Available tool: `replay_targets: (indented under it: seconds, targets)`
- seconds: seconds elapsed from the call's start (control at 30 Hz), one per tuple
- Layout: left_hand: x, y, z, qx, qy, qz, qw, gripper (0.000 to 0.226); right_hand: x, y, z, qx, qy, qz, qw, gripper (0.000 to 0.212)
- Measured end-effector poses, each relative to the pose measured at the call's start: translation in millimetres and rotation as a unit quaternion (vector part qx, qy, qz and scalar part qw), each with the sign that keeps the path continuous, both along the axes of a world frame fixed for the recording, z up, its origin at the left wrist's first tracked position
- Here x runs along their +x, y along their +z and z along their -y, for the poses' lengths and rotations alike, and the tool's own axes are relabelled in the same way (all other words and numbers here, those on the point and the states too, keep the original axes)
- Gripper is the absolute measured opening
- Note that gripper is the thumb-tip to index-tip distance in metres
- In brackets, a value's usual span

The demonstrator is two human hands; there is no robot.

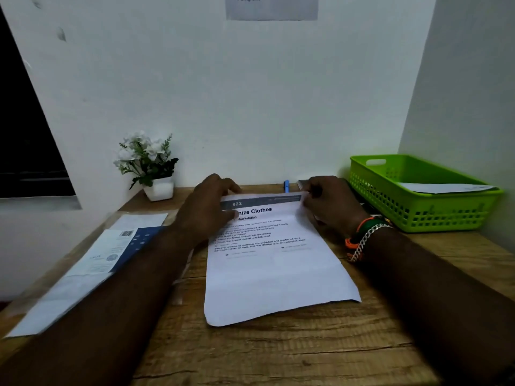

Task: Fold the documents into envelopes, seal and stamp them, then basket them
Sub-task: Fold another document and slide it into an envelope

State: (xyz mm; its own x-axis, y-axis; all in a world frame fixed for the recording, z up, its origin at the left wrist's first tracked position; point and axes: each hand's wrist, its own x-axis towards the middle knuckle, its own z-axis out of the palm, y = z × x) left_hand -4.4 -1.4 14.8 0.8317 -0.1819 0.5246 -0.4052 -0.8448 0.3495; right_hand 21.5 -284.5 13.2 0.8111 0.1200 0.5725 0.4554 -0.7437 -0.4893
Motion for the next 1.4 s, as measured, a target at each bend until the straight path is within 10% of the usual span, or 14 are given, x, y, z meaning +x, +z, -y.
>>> replay_targets:
  seconds: [0.1,0.37,0.73,1.4]
  targets:
    - [-3.4,4.5,-2.0,0.003,-0.021,-0.035,0.999,0.02,-3.5,2.7,7.2,0.011,0.017,-0.042,0.999,0.014]
    - [-5.8,-3.1,6.5,0.072,-0.077,-0.14,0.985,0.042,-17.1,9.7,-2.8,0.056,0.148,-0.062,0.985,0.016]
    - [-24.6,1.2,26.7,0.123,-0.034,-0.152,0.98,0.073,-18.8,-0.1,-20.6,-0.141,0.123,-0.091,0.978,0.008]
    - [-18.3,-1.2,31.6,0.136,0.041,-0.129,0.981,0.036,-28.2,-2.5,-45.5,-0.256,-0.004,-0.079,0.963,0.02]
